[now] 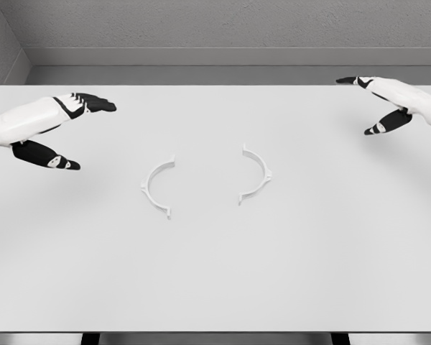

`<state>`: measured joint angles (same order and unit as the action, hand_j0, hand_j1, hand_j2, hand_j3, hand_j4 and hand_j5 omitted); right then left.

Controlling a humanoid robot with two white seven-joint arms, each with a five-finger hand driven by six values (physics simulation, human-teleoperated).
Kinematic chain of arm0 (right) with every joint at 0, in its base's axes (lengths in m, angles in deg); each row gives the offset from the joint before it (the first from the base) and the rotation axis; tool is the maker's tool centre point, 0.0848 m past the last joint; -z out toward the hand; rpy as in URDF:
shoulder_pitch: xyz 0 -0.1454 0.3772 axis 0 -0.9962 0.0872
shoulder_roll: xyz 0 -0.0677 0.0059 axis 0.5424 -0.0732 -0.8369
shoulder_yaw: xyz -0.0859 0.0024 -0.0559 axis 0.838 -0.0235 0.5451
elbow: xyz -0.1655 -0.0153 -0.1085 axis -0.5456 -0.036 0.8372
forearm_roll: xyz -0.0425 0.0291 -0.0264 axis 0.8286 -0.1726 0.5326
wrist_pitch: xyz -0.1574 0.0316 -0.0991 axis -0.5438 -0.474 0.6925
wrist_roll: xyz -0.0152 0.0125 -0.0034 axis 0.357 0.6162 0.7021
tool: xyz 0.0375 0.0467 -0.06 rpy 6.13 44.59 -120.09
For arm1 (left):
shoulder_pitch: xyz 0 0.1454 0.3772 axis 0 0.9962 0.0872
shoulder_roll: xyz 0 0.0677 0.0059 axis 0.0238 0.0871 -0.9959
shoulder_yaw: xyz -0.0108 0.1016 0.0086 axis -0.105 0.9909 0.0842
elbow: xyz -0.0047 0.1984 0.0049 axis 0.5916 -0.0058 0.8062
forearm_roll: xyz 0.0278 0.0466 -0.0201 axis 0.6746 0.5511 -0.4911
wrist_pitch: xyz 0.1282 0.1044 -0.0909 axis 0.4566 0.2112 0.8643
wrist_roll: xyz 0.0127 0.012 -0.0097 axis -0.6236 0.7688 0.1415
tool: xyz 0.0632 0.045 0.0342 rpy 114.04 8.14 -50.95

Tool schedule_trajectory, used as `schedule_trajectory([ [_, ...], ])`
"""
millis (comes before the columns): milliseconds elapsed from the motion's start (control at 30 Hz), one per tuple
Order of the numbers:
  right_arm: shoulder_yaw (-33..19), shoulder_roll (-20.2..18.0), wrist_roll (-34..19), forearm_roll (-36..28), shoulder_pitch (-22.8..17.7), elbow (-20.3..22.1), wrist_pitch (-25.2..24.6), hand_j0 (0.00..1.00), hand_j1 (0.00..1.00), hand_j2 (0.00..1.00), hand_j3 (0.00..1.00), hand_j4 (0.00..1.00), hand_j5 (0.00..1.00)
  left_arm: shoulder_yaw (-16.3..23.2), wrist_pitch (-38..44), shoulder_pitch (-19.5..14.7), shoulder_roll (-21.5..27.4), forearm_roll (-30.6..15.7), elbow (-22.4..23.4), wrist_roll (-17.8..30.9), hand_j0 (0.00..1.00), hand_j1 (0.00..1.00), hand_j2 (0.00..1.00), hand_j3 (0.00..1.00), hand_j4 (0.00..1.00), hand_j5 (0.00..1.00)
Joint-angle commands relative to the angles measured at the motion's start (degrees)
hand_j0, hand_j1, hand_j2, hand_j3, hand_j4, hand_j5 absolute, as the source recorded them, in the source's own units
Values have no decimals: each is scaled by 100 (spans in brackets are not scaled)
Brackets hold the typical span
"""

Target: Assemble PVC drainage pipe clamps

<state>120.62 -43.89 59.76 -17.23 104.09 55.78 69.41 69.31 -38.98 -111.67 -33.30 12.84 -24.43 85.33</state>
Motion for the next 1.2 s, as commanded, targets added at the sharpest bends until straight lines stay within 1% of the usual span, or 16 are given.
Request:
schedule_trajectory([
  [0, 3, 1, -4, -39, 0, 1, -12, 100, 100, 100, 100, 100, 100, -13, 16, 0, 74, -24, -41, 16, 100, 100, 100, 100, 100, 100],
  [100, 3, 36, 4, -39, -26, 9, -12, 100, 100, 100, 100, 100, 100, -14, 16, -26, 74, -24, -41, 7, 100, 100, 100, 100, 100, 100],
  [200, 39, 344, -31, -21, -70, 9, -12, 100, 100, 100, 100, 100, 100, -22, 16, -26, 74, -32, -32, 7, 100, 100, 100, 100, 100, 100],
  [267, 241, 572, -373, 14, -79, 9, -12, 100, 100, 100, 100, 100, 100, -31, 16, -35, 74, -32, -41, 7, 100, 100, 100, 100, 100, 100],
  [467, 285, 757, -391, 23, -70, 9, -12, 100, 100, 100, 100, 100, 100, -31, 16, -44, 74, -32, -41, 16, 100, 100, 100, 100, 100, 100],
  [533, 513, 809, -382, 23, -35, 18, -12, 100, 100, 100, 100, 100, 100, -40, 16, -44, 83, -24, -41, 7, 100, 100, 100, 100, 100, 100],
  [600, 522, 968, -391, 23, -18, 27, -12, 100, 100, 100, 100, 100, 100, -75, 16, -26, 74, -24, -41, 7, 100, 100, 100, 100, 100, 100],
  [667, 522, 1135, -637, 23, -18, 71, -12, 100, 100, 100, 100, 100, 100, -75, 16, 0, 74, -24, -32, 16, 100, 100, 100, 100, 100, 100],
  [733, 522, 1179, -698, 31, -18, 159, -12, 100, 100, 100, 100, 100, 100, -75, 16, 9, 57, 20, -24, 16, 100, 100, 100, 100, 100, 100],
  [767, 531, 1179, -699, 31, -18, 185, -12, 100, 100, 100, 100, 100, 100, -49, 16, -9, -48, 239, 90, 16, 100, 100, 100, 100, 100, 100],
  [800, 540, 1187, -707, 40, -18, 220, -12, 100, 100, 100, 100, 100, 100, -66, 16, -70, -452, 494, 257, 16, 100, 100, 100, 100, 100, 100],
  [900, 540, 1223, -707, 163, -18, 247, -12, 100, 100, 100, 100, 100, 100, -22, 16, -290, -1296, 1303, 503, 25, 100, 100, 100, 100, 100, 100],
  [967, 636, 1311, -707, 251, 0, 264, -12, 100, 100, 100, 100, 100, 100, 4, 16, -518, -1630, 1602, 995, 16, 100, 100, 100, 100, 100, 100],
  [1000, 750, 1328, -707, 251, 9, 299, -12, 100, 100, 100, 100, 100, 100, 13, 16, -598, -1701, 1664, 1242, 25, 100, 100, 100, 100, 100, 100],
  [1067, 786, 1425, -707, 453, 9, 396, -12, 100, 100, 100, 100, 100, 100, -66, 16, -606, -1648, 1673, 1295, 25, 100, 100, 100, 100, 100, 100],
  [1167, 803, 1513, -707, 550, 35, 405, -12, 100, 100, 100, 100, 100, 100, -5, 16, -589, -1684, 1673, 1743, 33, 100, 100, 100, 100, 100, 100],
])
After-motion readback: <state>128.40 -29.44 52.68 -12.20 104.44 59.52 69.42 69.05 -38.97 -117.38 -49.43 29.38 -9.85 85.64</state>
